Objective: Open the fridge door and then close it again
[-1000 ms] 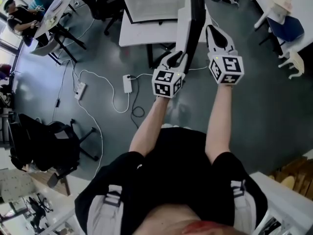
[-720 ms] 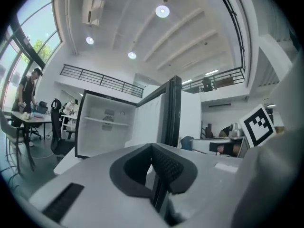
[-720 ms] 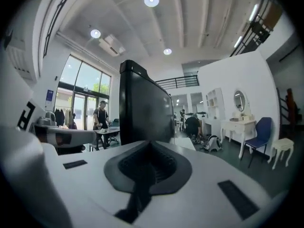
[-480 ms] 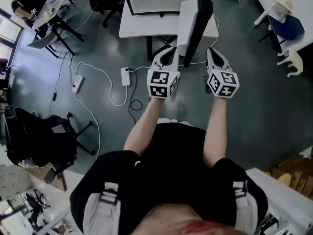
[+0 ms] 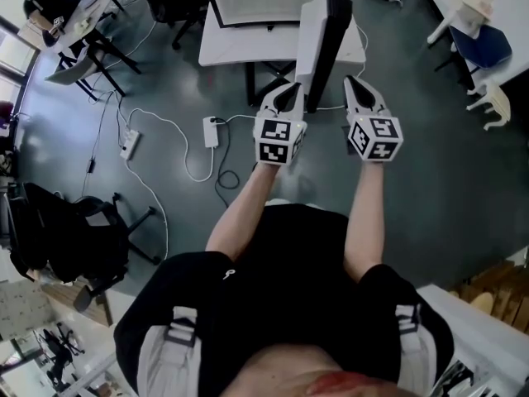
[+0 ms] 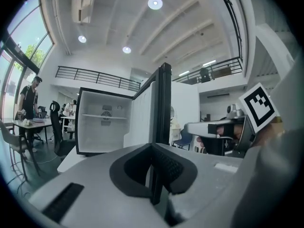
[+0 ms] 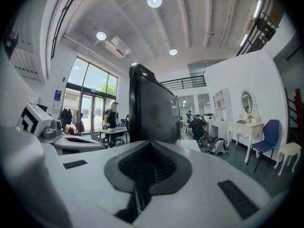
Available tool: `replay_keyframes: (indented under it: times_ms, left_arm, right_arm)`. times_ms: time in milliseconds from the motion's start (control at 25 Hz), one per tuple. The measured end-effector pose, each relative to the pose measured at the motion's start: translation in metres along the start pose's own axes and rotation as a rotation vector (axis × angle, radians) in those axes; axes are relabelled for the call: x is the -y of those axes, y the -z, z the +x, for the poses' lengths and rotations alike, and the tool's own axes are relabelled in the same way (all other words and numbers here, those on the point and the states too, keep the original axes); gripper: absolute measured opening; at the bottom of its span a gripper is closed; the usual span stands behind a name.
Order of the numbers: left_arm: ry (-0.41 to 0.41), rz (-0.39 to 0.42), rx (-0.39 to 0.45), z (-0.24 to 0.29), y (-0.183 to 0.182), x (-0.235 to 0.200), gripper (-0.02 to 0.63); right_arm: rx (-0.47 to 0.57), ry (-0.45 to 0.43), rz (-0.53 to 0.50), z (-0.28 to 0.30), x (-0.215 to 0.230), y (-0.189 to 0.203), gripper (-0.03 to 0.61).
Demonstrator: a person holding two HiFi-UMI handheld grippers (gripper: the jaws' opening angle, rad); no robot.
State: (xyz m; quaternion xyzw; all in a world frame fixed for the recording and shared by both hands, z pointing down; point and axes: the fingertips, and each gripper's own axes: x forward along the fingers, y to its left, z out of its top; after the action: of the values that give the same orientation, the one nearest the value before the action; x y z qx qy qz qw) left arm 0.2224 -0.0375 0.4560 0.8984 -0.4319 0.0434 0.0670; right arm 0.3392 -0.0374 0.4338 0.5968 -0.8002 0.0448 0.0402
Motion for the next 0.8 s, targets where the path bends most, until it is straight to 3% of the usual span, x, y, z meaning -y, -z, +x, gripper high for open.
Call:
replay_keyframes:
  times_ms: [440, 600, 800]
  left_arm:
    - [0.072, 0.005, 0.036, 0.013, 0.0, 0.024, -0.002]
    - [0.11, 0.027, -0.006, 0.028, 0.008, 0.033, 0.087]
    - [0.108, 0.058, -0.041, 0.051, 0.009, 0.03, 0.109]
  right_arm:
    - [0.051, -0.047, -0.043, 0.002, 0.003, -0.02, -0.006]
    - [0.086, -0.096, -0.069, 0.008, 0.001, -0.043, -0.006]
    - [0.119, -0.166, -0.122, 0.02, -0.005, -0.074, -0.006]
